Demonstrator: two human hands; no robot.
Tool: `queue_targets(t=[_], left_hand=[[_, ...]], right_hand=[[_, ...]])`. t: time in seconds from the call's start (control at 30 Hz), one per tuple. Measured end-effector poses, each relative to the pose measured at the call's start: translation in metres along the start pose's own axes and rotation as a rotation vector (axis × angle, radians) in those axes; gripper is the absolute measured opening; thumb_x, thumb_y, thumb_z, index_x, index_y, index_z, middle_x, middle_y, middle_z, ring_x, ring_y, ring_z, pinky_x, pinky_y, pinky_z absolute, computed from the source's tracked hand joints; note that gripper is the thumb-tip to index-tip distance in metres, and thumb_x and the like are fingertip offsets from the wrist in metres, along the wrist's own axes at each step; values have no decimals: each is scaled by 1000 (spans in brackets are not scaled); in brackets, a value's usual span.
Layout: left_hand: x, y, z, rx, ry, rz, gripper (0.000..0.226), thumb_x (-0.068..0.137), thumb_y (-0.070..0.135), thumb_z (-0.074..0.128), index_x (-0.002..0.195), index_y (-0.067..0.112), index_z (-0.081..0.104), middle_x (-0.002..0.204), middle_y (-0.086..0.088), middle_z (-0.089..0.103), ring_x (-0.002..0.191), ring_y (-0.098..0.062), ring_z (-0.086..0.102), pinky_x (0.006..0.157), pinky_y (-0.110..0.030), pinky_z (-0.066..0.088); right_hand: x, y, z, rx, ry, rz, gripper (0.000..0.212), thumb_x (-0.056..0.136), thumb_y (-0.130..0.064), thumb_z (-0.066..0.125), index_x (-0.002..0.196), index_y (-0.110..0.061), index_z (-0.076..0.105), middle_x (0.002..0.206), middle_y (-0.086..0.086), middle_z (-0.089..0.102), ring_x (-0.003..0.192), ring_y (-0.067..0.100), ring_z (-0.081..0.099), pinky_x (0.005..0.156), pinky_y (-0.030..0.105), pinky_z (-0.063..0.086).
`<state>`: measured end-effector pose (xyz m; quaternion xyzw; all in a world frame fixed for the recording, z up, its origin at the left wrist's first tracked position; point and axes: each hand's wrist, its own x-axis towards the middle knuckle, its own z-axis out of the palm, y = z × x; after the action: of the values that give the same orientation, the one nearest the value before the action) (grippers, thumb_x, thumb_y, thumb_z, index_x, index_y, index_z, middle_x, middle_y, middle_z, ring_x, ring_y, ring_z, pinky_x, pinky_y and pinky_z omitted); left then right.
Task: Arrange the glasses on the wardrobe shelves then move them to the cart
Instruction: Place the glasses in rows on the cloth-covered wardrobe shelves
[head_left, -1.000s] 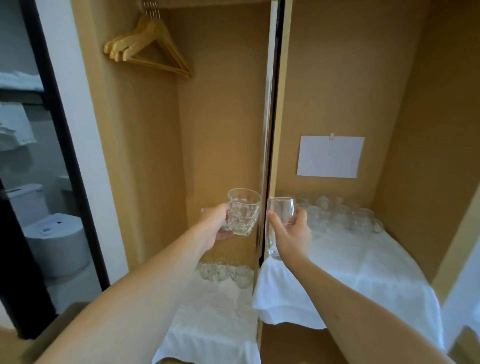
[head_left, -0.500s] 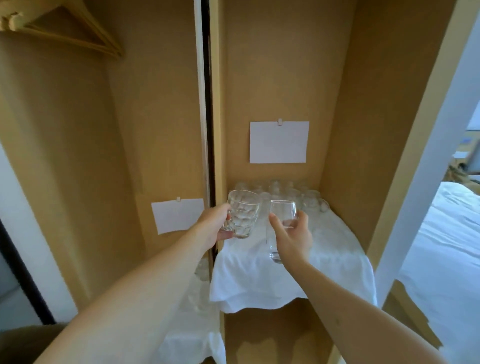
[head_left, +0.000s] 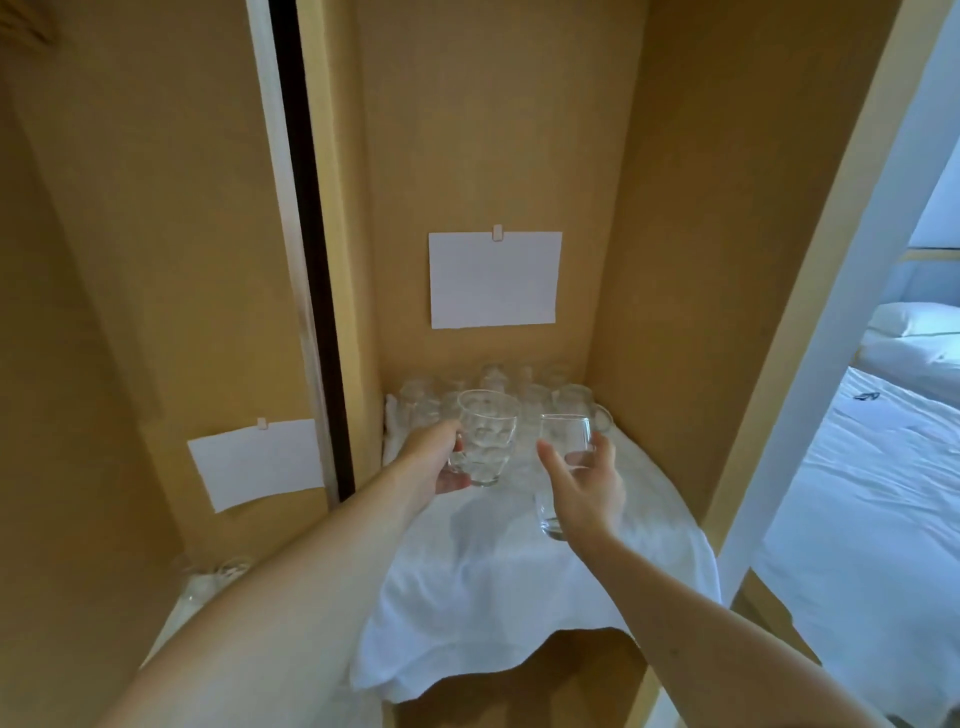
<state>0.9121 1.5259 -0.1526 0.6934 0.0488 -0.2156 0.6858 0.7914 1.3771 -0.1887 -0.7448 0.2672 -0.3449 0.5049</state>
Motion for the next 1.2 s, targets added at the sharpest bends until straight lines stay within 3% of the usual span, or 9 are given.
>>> queue_targets(t=[0.13,0.27,0.43,0.53,0.73,0.83,1.0,1.13,1.2], left_hand=[[37,0,7,45,-14,-23,22,95,32,61,82,14,62,92,-9,62,75,-28,68,49,-29,57],[68,-5,17,114,-29,-49,24,93,35,63,81,14,64,81,-5,54,69,-25,61,68,-40,65],[96,-10,29,118,-32,-75,25,93,38,64,86,14,63,81,-3,54,69,-27,62,48,-29,56],[108,-15,38,108,-31,-83,23,93,36,64,91,13,64,88,-4,59,74,-30,65,48,-29,56],[123,-26,54,95,-17,-121,26,94,33,64,100,8,64,88,-3,58,71,-27,63,55,-35,62],[127,-32,66,84,8,-137,25,94,32,63,100,7,63,79,-3,51,61,-24,56,61,-37,63],[130,-42,89,4,78,-143,26,95,28,64,108,5,63,83,-4,53,66,-23,56,78,-44,63],[129,-50,107,-88,126,-160,16,97,22,62,98,7,62,85,-5,55,66,-23,54,88,-48,60],[129,-55,114,-137,142,-167,14,96,21,62,95,7,61,86,-5,56,67,-22,55,86,-47,60]], right_hand=[[29,16,18,-29,-1,30,97,61,-86,55,137,-27,43,102,-11,63,88,0,59,76,29,42],[47,27,32,-57,9,52,91,62,-89,54,133,-35,41,101,-14,63,85,-4,59,65,18,39],[69,50,39,-94,19,81,94,64,-88,55,137,-32,40,103,-16,61,87,-1,60,74,31,47],[77,63,39,-94,19,97,93,65,-87,56,137,-32,39,105,-13,61,87,0,61,78,35,53],[100,83,35,-70,4,104,86,72,-76,65,139,-30,38,112,-9,59,90,-1,58,44,11,40],[117,96,33,-91,-24,74,81,75,-72,69,137,-29,39,114,-8,60,91,2,60,58,11,37],[154,121,31,-74,-134,72,91,75,-70,73,146,-26,39,118,-5,60,104,16,62,81,26,45],[176,136,33,-62,-165,20,91,75,-65,78,146,-21,42,119,-1,60,106,18,60,81,25,49],[184,143,35,-41,-168,-11,89,75,-60,81,143,-19,42,119,1,58,108,19,59,89,34,52]])
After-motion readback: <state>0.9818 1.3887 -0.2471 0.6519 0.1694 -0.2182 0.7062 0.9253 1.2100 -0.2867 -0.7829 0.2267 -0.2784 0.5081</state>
